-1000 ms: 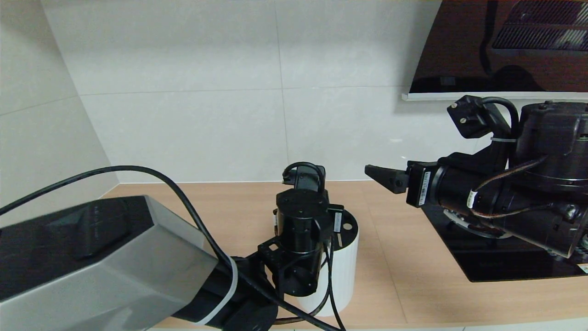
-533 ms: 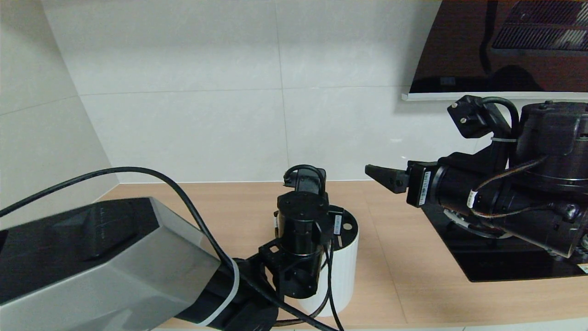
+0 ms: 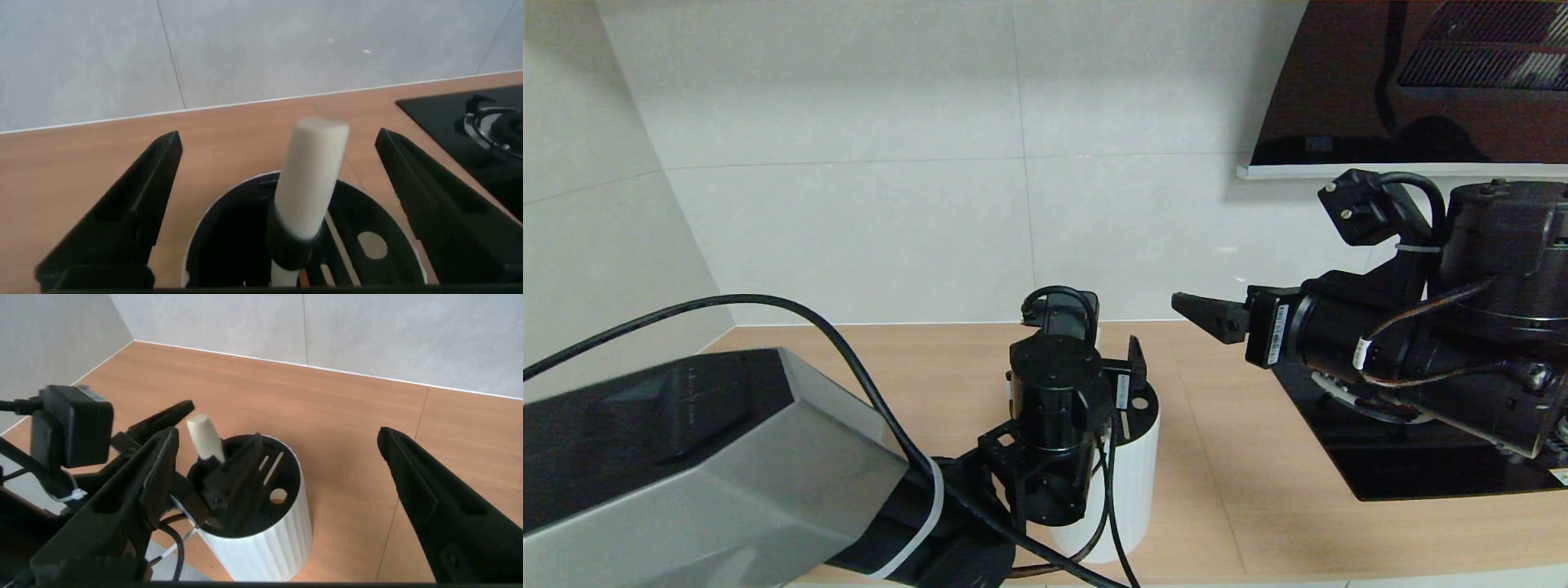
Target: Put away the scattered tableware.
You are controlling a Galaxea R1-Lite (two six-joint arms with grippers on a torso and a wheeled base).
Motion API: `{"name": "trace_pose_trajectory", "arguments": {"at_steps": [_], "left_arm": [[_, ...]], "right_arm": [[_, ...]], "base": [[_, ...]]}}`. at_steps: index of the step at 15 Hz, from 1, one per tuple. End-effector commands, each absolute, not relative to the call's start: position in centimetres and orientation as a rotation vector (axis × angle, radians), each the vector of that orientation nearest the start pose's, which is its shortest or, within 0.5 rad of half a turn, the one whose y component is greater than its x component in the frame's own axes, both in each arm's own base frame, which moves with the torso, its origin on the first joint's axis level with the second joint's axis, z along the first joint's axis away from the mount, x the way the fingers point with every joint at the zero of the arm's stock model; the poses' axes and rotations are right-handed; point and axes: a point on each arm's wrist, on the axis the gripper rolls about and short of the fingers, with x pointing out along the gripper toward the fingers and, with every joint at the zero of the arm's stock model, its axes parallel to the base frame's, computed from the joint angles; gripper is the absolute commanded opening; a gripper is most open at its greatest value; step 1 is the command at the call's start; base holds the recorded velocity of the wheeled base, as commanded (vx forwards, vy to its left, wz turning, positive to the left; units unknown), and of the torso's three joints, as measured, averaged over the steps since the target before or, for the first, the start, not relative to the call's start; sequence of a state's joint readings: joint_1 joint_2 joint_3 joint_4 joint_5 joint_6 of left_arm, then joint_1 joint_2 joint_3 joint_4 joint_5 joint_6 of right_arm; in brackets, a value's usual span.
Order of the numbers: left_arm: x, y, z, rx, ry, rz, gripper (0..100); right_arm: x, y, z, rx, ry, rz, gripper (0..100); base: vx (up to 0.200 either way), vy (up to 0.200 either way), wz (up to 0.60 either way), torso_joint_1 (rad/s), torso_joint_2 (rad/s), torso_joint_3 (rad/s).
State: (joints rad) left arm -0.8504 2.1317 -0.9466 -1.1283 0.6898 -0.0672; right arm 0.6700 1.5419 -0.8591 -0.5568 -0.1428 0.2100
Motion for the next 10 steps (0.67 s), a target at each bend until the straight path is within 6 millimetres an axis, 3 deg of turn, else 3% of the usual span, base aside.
{"name": "trace_pose_trajectory", "arguments": {"at_steps": [1, 2, 6, 8, 10], "left_arm": [[26.9, -28.4, 12.1, -0.037, 0.036, -0.158, 100], [26.8, -28.3, 12.5, -0.046, 0.027, -0.159, 100], [23.4, -23.9, 20.4, -0.159, -0.104, -0.224, 100], [19.9, -20.3, 24.8, -0.206, -0.17, -0.31, 100], [17.1, -17.2, 26.7, -0.214, -0.189, -0.34, 100]], "right_arm": [[21.8, 16.9, 23.5, 0.155, 0.172, 0.512, 100], [21.8, 16.9, 23.5, 0.155, 0.172, 0.512, 100], [21.5, 16.5, 24.1, 0.161, 0.152, 0.509, 100], [21.4, 16.0, 24.6, 0.167, 0.136, 0.492, 100], [20.9, 15.4, 25.1, 0.171, 0.123, 0.47, 100]], "base": [[0.0, 0.0, 0.0, 0.0, 0.0, 0.0], [0.0, 0.0, 0.0, 0.0, 0.0, 0.0], [0.0, 0.0, 0.0, 0.0, 0.0, 0.0], [0.0, 0.0, 0.0, 0.0, 0.0, 0.0], [0.0, 0.0, 0.0, 0.0, 0.0, 0.0]]}}
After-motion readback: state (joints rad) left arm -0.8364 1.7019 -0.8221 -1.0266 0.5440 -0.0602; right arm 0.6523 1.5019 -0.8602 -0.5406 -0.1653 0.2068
